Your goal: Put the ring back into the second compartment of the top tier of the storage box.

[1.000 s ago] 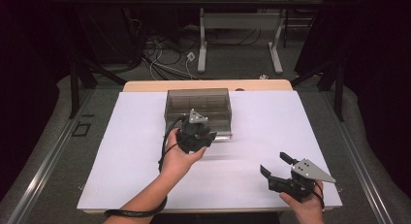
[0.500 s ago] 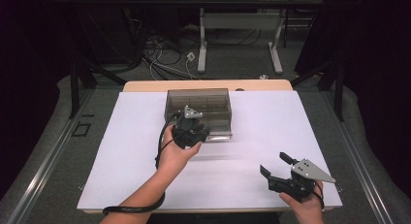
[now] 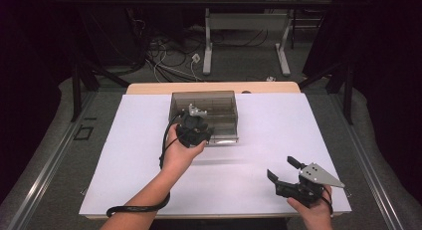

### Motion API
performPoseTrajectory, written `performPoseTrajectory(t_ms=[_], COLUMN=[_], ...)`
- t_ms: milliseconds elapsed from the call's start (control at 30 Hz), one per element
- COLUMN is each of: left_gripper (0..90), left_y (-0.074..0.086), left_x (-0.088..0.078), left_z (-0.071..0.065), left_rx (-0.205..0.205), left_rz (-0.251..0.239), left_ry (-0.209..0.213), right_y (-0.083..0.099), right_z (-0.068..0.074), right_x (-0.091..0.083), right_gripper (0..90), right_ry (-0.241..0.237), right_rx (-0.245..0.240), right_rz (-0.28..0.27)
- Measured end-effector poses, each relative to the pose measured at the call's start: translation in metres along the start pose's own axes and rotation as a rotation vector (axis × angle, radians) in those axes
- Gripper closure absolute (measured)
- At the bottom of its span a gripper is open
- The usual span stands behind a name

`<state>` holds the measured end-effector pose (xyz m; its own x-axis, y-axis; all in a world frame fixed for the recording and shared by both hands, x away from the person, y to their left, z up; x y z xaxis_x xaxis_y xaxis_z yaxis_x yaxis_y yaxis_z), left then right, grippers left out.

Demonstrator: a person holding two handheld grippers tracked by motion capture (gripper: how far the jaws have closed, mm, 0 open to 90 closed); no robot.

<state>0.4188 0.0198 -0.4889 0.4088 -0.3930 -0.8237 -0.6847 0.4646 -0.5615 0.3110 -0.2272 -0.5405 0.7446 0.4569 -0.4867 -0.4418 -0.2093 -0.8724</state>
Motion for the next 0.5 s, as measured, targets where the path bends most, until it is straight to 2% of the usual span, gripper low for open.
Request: performPoseTrajectory(t_ms=[367, 500], left_gripper=[70.1, 70.1], left_y=[-0.005, -0.0068], left_x=[0.0056, 0.0089], left_z=[0.0066, 0.0097], left_rx=[-0.002, -0.017], left_rz=[0.025, 0.034], left_ry=[-0.008, -0.008], right_y=[0.0002, 0.0003], right_z=[0.0005, 0.0], right_x=[0.0001, 0.0002], right_gripper=[14.9, 14.9], right_ry=[-0.002, 0.0], right_rx=[0.003, 0.004], right_rz=[0.002, 0.001])
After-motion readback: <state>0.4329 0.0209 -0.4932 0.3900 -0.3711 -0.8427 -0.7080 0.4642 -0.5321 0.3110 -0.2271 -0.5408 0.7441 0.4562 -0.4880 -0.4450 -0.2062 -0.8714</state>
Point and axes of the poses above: each handheld gripper's, and its own axes: x roughly forward along the jaws, y roughly out of its underside, z roughly to its left, the point moved 8 cm from there along x, roughly forward along the jaws, and after that the axes turned 13 degrees about z, right-handed, at the moved point
